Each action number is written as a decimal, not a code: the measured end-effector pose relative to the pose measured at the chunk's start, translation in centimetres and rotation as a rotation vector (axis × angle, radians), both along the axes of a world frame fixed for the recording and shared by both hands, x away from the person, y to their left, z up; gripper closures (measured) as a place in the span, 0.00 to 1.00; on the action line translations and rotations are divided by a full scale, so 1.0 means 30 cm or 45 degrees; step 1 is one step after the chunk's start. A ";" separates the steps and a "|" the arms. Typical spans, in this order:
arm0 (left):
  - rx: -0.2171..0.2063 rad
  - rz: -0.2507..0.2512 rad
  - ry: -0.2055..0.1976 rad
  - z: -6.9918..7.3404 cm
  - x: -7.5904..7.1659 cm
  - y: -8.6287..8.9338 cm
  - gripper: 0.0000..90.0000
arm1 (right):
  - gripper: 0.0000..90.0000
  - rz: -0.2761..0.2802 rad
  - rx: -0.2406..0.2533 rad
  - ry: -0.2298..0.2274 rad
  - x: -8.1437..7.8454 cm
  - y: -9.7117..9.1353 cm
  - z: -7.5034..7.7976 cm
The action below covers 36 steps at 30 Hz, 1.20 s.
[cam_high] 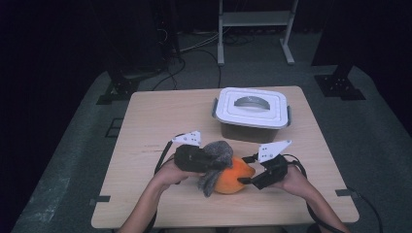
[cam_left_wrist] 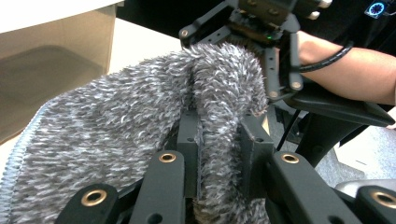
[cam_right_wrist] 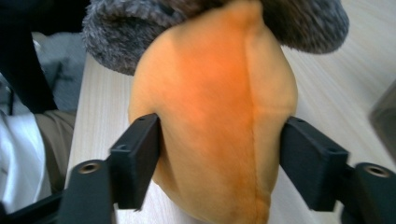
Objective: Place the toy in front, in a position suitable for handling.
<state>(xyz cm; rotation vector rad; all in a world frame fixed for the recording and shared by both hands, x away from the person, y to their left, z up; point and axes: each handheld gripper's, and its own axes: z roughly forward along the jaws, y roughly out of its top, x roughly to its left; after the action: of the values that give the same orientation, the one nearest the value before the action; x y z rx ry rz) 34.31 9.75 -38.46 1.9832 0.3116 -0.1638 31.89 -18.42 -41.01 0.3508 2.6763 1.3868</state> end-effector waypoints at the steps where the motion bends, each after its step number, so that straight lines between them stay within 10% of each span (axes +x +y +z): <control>1: 0.001 0.006 -0.001 0.001 0.000 -0.002 0.82 | 0.30 -0.011 -0.004 -0.004 -0.003 0.002 0.007; 18: -0.022 -0.005 0.029 -0.004 -0.010 -0.027 0.82 | 0.22 -0.100 0.011 0.100 0.008 0.055 0.035; 26: -0.005 -0.002 0.010 -0.009 -0.008 -0.021 0.82 | 0.48 -0.026 0.023 0.013 0.013 0.029 -0.004; 36: 0.018 0.050 0.069 -0.066 0.000 0.029 0.81 | 0.51 0.046 0.056 -0.024 0.010 -0.037 -0.044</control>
<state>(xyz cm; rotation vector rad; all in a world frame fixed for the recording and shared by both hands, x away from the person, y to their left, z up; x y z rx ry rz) 34.32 10.61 -40.44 1.9878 0.3876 -0.1912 32.18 -19.53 -42.32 0.2934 2.6538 1.4534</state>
